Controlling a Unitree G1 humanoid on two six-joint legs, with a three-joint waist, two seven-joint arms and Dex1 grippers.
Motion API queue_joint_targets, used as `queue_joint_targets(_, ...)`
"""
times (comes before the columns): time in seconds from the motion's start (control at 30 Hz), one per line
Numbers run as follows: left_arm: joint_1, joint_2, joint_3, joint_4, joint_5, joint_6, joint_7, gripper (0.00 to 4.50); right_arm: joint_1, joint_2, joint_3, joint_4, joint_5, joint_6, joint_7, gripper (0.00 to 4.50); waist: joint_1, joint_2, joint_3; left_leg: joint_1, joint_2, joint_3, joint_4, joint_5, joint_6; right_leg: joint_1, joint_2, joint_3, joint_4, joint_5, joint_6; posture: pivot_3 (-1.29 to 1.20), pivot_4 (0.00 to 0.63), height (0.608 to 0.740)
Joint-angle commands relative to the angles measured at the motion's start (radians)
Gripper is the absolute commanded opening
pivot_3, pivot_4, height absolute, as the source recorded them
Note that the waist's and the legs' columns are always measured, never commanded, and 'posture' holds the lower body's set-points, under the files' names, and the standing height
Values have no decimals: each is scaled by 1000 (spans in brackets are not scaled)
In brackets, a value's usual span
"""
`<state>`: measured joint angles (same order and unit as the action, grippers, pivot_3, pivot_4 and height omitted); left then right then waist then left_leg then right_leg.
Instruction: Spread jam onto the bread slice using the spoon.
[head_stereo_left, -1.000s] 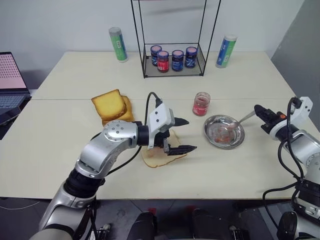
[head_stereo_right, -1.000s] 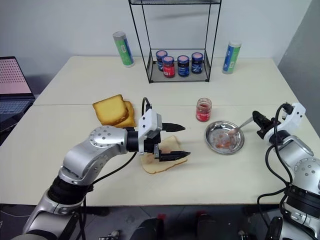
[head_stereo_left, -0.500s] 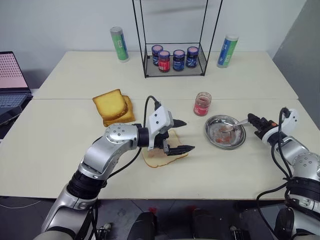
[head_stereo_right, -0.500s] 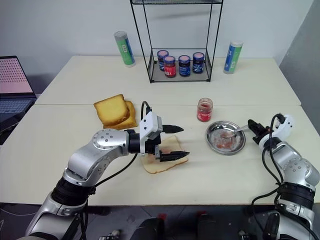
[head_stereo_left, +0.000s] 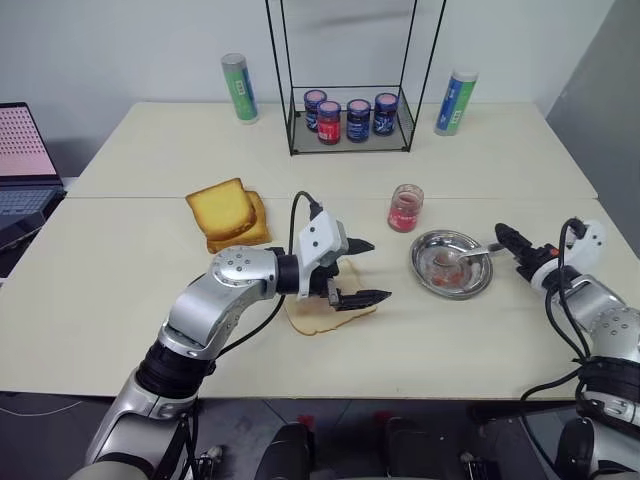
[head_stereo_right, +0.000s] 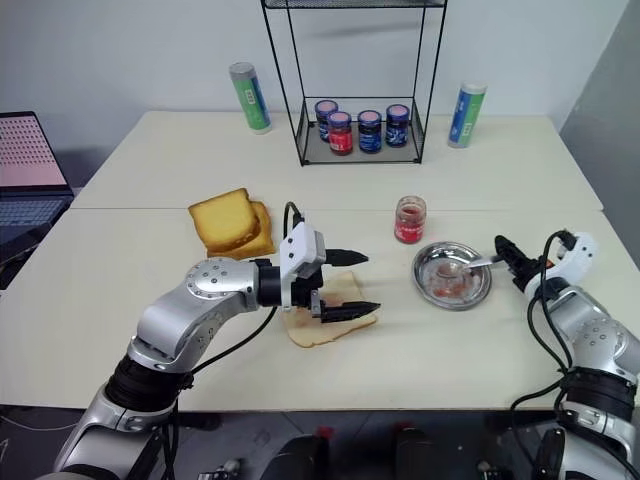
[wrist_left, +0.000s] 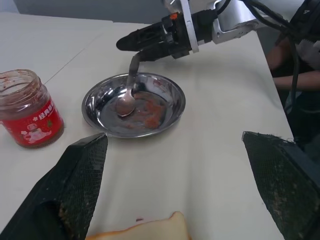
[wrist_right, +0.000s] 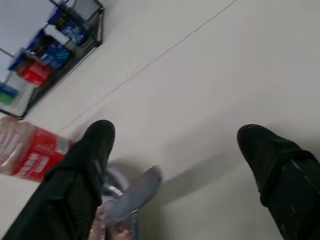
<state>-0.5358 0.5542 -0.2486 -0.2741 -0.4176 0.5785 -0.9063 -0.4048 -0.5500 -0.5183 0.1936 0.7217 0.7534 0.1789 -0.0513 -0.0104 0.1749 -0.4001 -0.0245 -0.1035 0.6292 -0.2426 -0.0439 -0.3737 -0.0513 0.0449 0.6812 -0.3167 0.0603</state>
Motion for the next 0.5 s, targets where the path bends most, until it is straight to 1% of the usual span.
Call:
queue_joint_targets(0.03,24,81,117,-13,-8,0,-11,4500,9,-99,43,-217,-18,36,47,4482,-5,0,0,0,0,0,0,0,0,0,0,0,0,0,0,0,150,740)
queue_joint_targets(0.17,69,202,211,33,6,-11,-36,4500,52,-234,147,-419,22,154,189,4482,-12,1,0,1,1,0,-1,0,0,0,3,0,0,0,0,0,150,740)
queue_joint_targets(0.27,111,295,315,87,-22,7,-71,4500,108,-344,192,-601,170,257,387,4482,-4,0,1,0,2,-2,-1,0,0,0,3,-1,-1,0,0,0,150,740)
queue_joint_targets(0.37,141,357,365,138,-12,-21,-100,4500,186,-439,218,-733,256,305,530,4482,4,0,1,-1,2,-3,0,0,0,0,1,-2,-1,0,0,0,150,740)
queue_joint_targets(0.43,148,379,386,157,-16,-24,-115,4500,221,-462,218,-758,277,312,566,4482,18,-4,3,-1,0,-3,0,0,0,1,-1,-3,-2,0,0,0,150,740)
queue_joint_targets(0.5,154,391,400,155,-33,-13,-132,4500,227,-450,211,-733,270,308,551,4482,22,-5,4,0,0,-3,1,0,0,2,-1,-3,-2,0,0,0,150,740)
